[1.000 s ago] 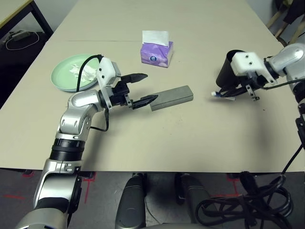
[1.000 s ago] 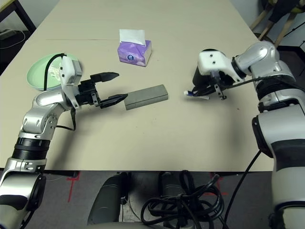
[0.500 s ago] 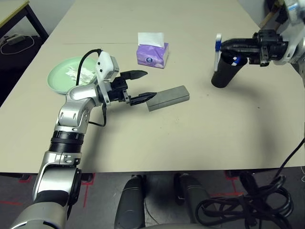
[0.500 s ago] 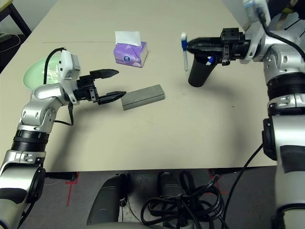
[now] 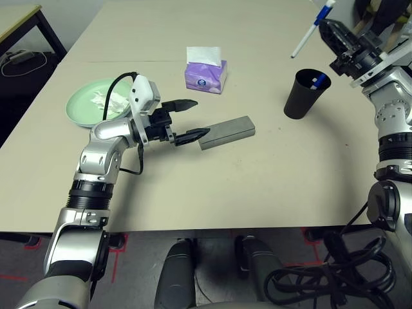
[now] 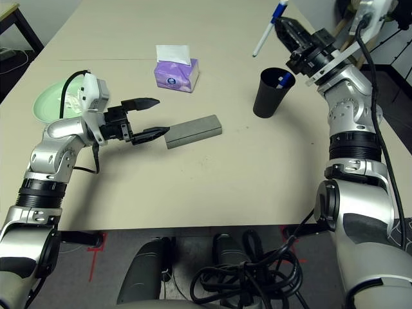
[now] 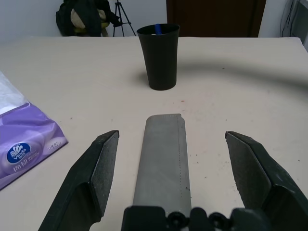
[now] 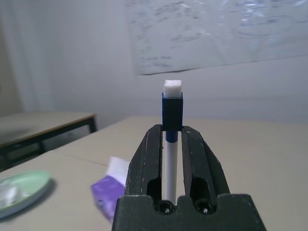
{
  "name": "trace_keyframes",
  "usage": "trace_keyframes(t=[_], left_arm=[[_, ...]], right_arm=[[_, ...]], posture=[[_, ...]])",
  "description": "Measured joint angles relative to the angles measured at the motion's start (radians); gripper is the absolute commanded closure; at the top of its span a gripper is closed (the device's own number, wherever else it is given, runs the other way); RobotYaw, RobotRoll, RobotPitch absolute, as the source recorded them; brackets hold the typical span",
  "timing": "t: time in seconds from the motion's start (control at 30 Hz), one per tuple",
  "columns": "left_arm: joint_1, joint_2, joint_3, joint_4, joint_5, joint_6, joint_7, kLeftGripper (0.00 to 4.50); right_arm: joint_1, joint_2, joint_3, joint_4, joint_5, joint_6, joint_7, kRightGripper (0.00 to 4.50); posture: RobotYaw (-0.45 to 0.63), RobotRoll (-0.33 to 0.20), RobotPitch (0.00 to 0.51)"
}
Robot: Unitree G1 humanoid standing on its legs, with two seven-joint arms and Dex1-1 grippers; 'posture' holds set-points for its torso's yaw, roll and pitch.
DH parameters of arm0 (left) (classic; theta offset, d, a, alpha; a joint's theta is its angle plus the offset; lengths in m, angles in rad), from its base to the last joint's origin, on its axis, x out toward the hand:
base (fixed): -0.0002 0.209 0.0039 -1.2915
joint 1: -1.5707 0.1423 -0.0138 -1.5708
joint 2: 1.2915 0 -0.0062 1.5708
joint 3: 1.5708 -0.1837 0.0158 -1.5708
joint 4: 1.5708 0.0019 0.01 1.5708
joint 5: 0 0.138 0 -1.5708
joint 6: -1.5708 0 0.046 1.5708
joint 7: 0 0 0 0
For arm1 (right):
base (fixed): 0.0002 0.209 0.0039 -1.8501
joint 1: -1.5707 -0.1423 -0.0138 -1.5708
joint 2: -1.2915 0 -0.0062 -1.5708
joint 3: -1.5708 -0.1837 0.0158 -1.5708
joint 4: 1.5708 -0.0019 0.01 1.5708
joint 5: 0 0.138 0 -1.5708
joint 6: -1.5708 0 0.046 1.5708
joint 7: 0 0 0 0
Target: Organize and tidy the items on the table.
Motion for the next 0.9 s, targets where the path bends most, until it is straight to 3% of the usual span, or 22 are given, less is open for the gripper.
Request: trace_keyframes(t=[0.33, 0.9], left_arm=[[0.000, 0.000, 0.004, 0.001, 0.001, -0.006, 0.013, 0.00], [0.000, 0.000, 0.005, 0.001, 0.001, -0.007, 0.021, 0.00]], right_arm=[[0.061, 0.011, 0.044, -0.079, -0.125, 0.085, -0.191, 4.08], [0.079, 0.038, 0.054, -0.157, -0.155, 0.138, -0.240, 4.08]], posture=[[0.01, 0.000, 0.094], [0.01, 0.000, 0.096]])
